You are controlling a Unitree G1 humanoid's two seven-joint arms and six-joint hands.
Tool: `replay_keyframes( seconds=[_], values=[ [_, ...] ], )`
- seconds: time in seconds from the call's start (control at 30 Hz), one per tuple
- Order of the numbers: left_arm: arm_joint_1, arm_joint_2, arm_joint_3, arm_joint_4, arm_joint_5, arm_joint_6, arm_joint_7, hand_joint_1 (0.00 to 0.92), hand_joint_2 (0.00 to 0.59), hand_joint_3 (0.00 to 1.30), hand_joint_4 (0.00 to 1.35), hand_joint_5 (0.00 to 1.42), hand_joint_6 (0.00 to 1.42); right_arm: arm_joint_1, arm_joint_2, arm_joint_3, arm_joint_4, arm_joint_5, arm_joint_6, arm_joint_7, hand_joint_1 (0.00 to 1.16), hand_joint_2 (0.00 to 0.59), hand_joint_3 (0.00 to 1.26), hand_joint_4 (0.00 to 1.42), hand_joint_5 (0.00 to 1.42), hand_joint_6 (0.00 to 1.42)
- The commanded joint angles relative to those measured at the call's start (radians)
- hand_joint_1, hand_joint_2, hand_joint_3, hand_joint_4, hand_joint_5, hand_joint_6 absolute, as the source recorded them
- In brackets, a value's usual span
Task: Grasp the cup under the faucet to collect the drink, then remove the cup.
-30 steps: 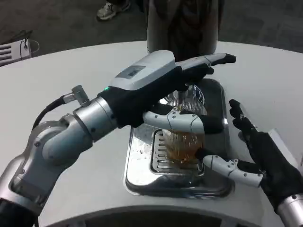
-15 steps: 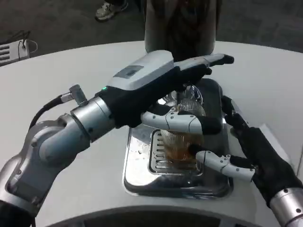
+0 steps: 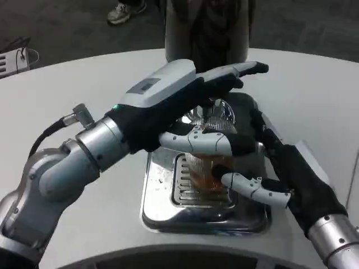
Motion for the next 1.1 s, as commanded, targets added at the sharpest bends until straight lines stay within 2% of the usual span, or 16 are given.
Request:
replay_keyframes(
  seconds=[0.03, 0.3, 0.53, 0.83, 1.1],
  values=[
    [0.063, -0.016, 0.033, 0.015, -0.016, 0.039, 0.007, 0.0, 0.029, 0.15, 0.1, 0.21, 0.28, -0.007, 0.003, 0.004, 0.01, 0.013, -0.02, -0.011, 0.73, 0.212, 0.0, 0.0, 0.01, 0.0],
    [0.108, -0.059, 0.098, -0.007, -0.066, 0.012, 0.061, 0.0, 0.069, 0.2, 0.17, 0.28, 0.34, -0.004, 0.003, 0.006, 0.008, 0.017, -0.021, -0.014, 0.73, 0.218, 0.0, 0.0, 0.01, 0.0],
    [0.155, -0.087, 0.175, -0.033, -0.107, -0.048, 0.11, 0.0, 0.082, 0.23, 0.21, 0.31, 0.37, -0.003, 0.004, 0.01, 0.005, 0.019, -0.019, -0.013, 0.72, 0.221, 0.0, 0.0, 0.01, 0.0],
    [0.207, -0.082, 0.257, -0.066, -0.159, -0.086, 0.115, 0.0, 0.084, 0.26, 0.26, 0.36, 0.4, -0.015, 0.007, 0.027, 0.01, 0.019, -0.015, -0.018, 0.72, 0.221, 0.0, 0.0, 0.01, 0.0],
    [0.337, -0.056, 0.344, -0.148, -0.166, -0.069, 0.128, 0.0, 0.085, 0.29, 0.29, 0.38, 0.43, -0.029, 0.016, 0.047, 0.026, 0.016, -0.013, -0.027, 0.72, 0.222, 0.0, 0.0, 0.02, 0.0]
  ],
)
